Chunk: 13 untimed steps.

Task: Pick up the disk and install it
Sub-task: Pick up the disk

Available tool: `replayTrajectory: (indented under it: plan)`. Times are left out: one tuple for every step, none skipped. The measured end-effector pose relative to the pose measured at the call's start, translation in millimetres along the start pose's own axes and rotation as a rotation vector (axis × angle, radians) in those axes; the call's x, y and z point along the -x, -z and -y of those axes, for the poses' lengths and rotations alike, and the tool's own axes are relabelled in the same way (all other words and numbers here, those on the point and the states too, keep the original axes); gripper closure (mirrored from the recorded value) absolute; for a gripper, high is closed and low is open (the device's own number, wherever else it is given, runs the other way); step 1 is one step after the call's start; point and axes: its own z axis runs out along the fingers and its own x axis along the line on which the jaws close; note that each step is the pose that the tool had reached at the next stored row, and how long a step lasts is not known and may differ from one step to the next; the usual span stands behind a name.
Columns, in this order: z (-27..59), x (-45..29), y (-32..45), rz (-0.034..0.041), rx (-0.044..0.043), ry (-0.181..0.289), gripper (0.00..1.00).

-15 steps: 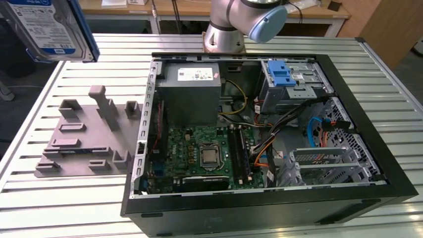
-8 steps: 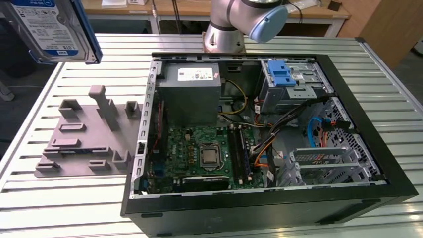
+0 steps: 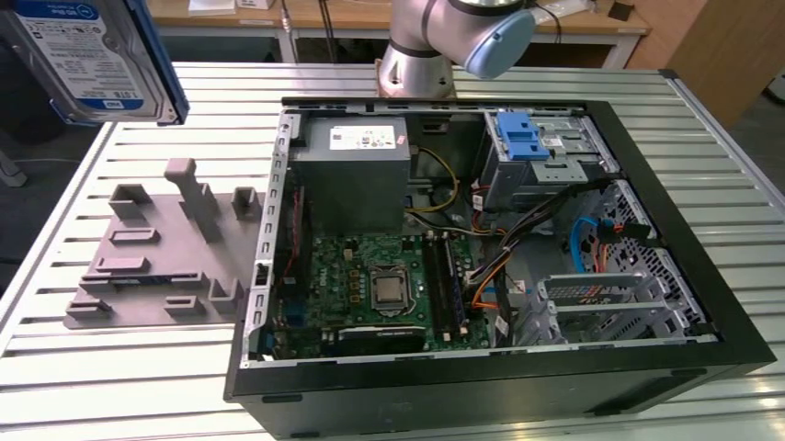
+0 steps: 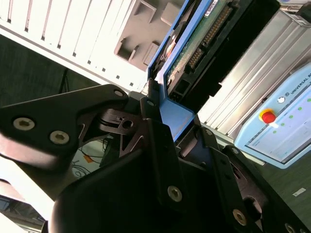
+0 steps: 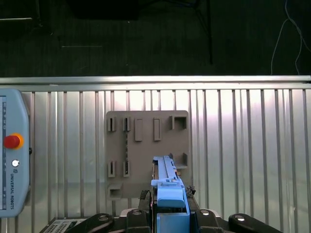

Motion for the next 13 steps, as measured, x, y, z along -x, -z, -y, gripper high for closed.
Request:
replayTrajectory:
  plan:
    - [0.2,-1.4,0.1,0.0,0.0,0.0,0.64]
    - [0.5,-2.6,0.1,0.0001,0.0,0.0,0.64]
    - [0.9,-3.5,0.2,0.0,0.0,0.0,0.64]
    - [1.5,-4.1,0.2,0.0,-0.0001,0.0,0.64]
    - [2.4,-4.6,0.3,0.0001,-0.0001,0.0,0.64]
    - [3.6,-5.1,0.4,0.0,0.0,0.0,0.64]
    - [5.2,-5.5,0.4,0.0001,-0.0001,0.0,0.64]
    - [7.5,-5.7,0.5,0.0,0.0001,0.0,0.64]
    - [10.3,-5.8,0.6,0.0,0.0002,0.0,0.64]
    - [13.3,-5.9,0.7,0.0,0.0005,0.0,0.64]
    - [15.8,-6.0,0.8,0.0,0.0008,0.0,0.64]
    - [18.0,-6.2,0.9,0.0,0.0009,0.0,0.64]
    - [19.9,-6.3,0.9,0.0,0.0009,0.0,0.64]
